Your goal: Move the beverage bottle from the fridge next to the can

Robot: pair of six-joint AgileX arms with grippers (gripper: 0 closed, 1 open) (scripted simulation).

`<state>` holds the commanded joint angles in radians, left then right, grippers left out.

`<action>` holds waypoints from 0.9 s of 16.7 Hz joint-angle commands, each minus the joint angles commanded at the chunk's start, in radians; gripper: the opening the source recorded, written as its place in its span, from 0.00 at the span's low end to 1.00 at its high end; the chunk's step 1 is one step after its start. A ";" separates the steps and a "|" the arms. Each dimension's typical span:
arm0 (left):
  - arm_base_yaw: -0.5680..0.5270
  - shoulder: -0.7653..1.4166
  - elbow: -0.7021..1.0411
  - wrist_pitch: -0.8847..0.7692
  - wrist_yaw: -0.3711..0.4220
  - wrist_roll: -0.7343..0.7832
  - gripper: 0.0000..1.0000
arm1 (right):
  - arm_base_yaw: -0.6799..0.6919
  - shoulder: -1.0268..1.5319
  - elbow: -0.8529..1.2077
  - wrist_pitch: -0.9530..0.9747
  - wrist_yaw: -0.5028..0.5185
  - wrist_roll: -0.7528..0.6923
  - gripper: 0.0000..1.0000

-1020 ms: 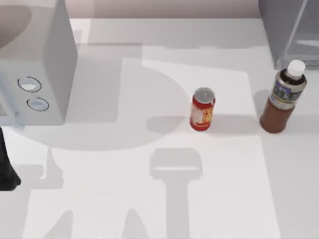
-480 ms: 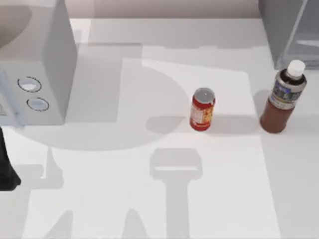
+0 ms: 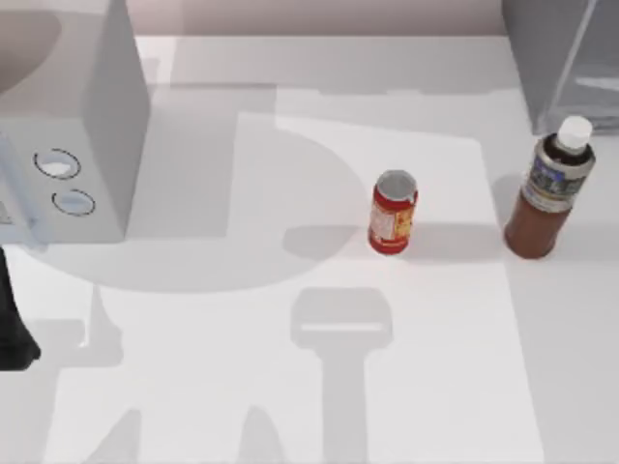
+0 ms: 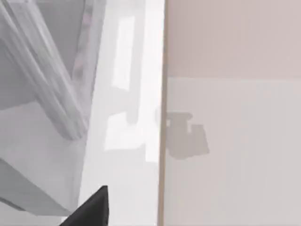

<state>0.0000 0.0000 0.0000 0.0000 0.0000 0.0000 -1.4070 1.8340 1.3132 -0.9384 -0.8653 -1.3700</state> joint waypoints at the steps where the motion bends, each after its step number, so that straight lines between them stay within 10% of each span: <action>1: 0.000 0.000 0.000 0.000 0.000 0.000 1.00 | 0.056 0.001 -0.002 0.077 0.013 0.100 1.00; 8: 0.000 0.000 0.000 0.000 0.000 0.000 1.00 | 0.399 -0.002 -0.014 0.552 0.095 0.647 1.00; 15: 0.000 0.000 0.000 0.000 0.000 0.000 1.00 | 0.479 -0.005 -0.018 0.647 0.114 0.744 1.00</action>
<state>0.0000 0.0000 0.0000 0.0000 0.0000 0.0000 -0.9285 1.8286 1.2954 -0.2918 -0.7515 -0.6265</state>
